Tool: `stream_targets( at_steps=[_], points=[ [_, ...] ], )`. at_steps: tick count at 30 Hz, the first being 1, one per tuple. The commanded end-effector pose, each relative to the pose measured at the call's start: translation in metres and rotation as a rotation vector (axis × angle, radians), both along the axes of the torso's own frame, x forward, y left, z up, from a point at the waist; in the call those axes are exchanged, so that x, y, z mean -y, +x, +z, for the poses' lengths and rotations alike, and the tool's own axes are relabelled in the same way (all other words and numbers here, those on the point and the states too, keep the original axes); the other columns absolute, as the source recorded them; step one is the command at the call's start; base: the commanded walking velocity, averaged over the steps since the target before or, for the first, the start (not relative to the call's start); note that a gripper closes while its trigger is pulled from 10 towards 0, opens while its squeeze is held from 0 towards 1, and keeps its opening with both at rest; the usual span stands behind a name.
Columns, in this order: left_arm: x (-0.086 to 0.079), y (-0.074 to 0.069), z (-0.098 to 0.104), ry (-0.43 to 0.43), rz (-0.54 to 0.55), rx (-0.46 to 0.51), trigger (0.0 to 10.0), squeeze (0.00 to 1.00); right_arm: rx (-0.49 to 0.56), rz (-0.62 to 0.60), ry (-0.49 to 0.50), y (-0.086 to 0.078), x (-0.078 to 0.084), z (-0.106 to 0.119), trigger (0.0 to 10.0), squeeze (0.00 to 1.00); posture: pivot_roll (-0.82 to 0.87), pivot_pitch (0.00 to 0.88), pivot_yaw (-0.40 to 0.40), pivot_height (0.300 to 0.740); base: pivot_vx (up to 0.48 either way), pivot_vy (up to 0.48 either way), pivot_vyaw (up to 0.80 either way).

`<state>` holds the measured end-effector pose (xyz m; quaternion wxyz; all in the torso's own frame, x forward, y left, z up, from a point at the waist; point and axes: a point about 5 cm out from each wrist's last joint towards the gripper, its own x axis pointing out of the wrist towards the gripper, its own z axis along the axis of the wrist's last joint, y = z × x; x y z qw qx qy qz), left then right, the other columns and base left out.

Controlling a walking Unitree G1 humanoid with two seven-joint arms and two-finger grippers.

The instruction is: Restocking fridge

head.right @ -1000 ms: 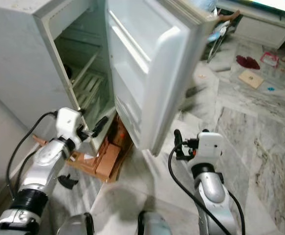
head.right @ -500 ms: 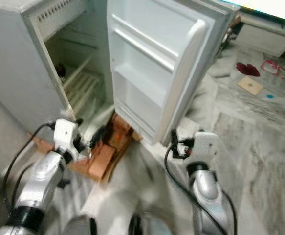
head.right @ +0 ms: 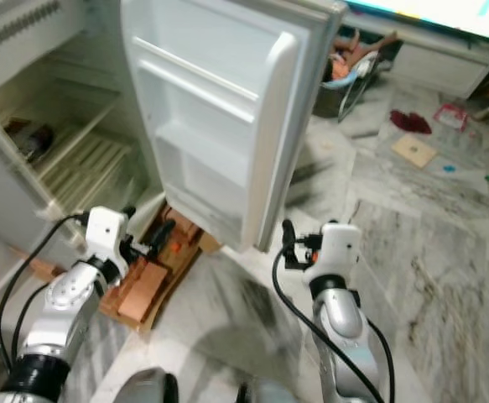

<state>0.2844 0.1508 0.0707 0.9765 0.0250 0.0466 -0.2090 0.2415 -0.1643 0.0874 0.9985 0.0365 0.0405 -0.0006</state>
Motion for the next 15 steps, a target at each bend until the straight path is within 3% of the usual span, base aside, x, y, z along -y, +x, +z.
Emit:
stream_targets(
  at_steps=[1, 15],
  points=[
    [0.01, 0.0016, 0.0027, 0.008, -0.031, 0.009, 10.0, 0.0, 0.003, -0.024, -0.02, -0.0014, 0.0086, 0.0003, 10.0, 0.0, -0.03, 0.104, -0.045, 0.74, 0.48, 0.0, 0.0],
    [0.0185, 0.0061, 0.004, 0.014, -0.045, 0.011, 10.0, 0.0, 0.006, -0.024, -0.022, 0.0004, 0.0088, -0.0002, 10.0, 0.0, -0.03, 0.099, -0.045, 0.74, 0.48, 0.0, 0.0]
  ],
)
